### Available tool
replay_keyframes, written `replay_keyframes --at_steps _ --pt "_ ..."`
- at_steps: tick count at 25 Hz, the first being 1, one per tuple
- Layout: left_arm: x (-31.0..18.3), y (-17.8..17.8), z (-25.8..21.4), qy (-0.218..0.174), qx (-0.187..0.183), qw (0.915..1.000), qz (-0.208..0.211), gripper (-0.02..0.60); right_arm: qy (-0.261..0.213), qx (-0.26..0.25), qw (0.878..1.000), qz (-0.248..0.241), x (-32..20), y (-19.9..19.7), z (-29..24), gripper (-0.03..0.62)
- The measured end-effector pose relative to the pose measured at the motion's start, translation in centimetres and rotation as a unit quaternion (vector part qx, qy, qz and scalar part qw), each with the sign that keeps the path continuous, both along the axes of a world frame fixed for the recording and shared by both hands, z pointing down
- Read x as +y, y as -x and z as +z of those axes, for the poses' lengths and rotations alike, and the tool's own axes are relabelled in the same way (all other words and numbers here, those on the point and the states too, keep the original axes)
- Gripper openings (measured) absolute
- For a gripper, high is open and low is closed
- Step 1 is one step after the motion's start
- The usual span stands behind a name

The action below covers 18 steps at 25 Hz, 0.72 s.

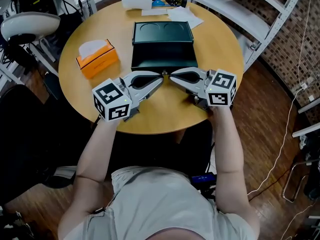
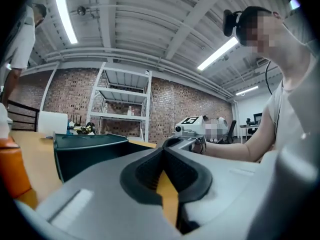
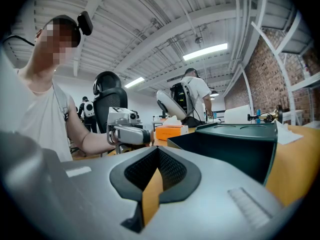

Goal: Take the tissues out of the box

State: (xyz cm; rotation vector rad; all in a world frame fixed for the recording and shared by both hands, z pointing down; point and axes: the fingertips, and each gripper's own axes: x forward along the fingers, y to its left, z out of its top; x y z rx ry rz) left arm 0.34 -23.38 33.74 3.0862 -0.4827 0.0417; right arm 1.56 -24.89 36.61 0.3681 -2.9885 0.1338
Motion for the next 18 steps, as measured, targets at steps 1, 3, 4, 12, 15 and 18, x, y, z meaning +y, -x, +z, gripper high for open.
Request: replay_keyframes --at_steps 1,3,4,12,15,18 --pt "0.0 -0.1 0.4 0.007 -0.010 0.9999 0.003 0.000 0.000 0.000 1.000 0.000 0.0 0.0 0.0 0.002" --pt "0.0 -0.4 1.3 0.023 -0.033 0.9992 0.005 0.002 0.000 0.001 1.000 -0.001 0.0 0.1 0.0 0.002" --pt "-0.1 -0.4 1.7 0.028 -0.040 0.9988 0.004 0.000 0.000 0.000 1.000 -0.001 0.0 0.2 -0.1 0.002" --pt "-0.4 -0.4 1.9 0.031 -0.044 0.9985 -0.003 0.000 0.000 0.001 1.000 0.000 -0.1 0.2 0.1 0.000" --pt "-0.4 -0.4 1.9 0.031 -0.044 0.9985 -0.002 0.000 0.000 0.000 1.000 0.000 -0.1 0.1 0.1 0.001" --pt "-0.4 -0.4 1.9 0.031 -0.044 0.9985 -0.002 0.000 0.001 0.000 1.000 0.000 0.0 0.1 0.1 0.001"
